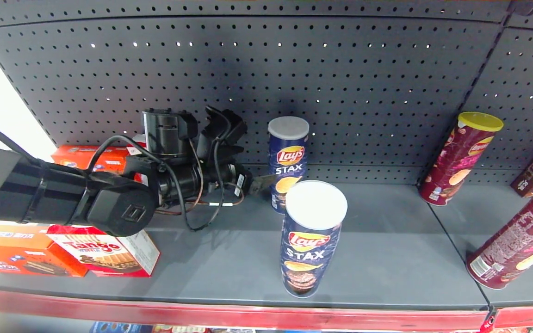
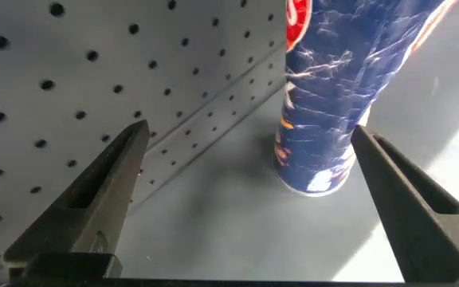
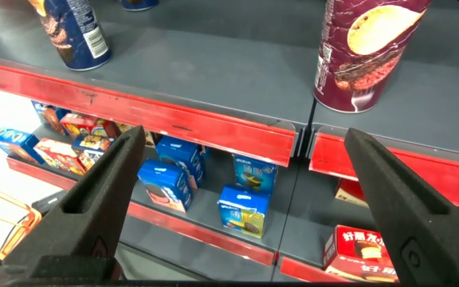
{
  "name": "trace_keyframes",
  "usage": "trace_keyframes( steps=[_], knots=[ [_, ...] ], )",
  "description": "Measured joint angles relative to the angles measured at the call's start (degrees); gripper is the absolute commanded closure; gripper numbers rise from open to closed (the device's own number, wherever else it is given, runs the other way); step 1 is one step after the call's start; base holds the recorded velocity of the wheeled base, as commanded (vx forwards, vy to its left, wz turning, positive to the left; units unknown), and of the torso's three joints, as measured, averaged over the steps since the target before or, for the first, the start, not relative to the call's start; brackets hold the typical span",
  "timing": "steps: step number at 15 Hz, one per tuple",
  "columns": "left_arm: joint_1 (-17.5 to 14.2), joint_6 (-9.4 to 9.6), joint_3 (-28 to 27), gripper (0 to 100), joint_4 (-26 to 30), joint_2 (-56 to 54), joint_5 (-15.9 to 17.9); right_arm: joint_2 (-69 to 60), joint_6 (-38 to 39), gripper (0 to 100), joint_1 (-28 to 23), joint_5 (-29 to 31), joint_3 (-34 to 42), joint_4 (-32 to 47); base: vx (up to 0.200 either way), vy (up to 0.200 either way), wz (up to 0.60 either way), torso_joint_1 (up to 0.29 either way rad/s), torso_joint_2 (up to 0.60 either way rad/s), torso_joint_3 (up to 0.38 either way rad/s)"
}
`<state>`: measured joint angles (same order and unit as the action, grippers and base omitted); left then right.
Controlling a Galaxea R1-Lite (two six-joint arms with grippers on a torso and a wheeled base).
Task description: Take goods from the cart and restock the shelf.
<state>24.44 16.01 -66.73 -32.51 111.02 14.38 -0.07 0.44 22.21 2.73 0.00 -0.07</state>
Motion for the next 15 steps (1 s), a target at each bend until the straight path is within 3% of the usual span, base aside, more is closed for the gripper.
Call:
trace_keyframes(
  steps=[9, 15],
  knots=[
    [-0.3, -0.05, -0.1, 0, -0.6, 1.1, -1.0, 0.0, 0.0, 0, 0.0, 0.0, 0.0, 0.0, 0.000, 0.000, 0.00, 0.000, 0.00, 0.000],
    [-0.3, 0.05, 6.6, 0, -3.5, -2.1, -5.8, 0.0, 0.0, 0, 0.0, 0.0, 0.0, 0.0, 0.000, 0.000, 0.00, 0.000, 0.00, 0.000]
  ],
)
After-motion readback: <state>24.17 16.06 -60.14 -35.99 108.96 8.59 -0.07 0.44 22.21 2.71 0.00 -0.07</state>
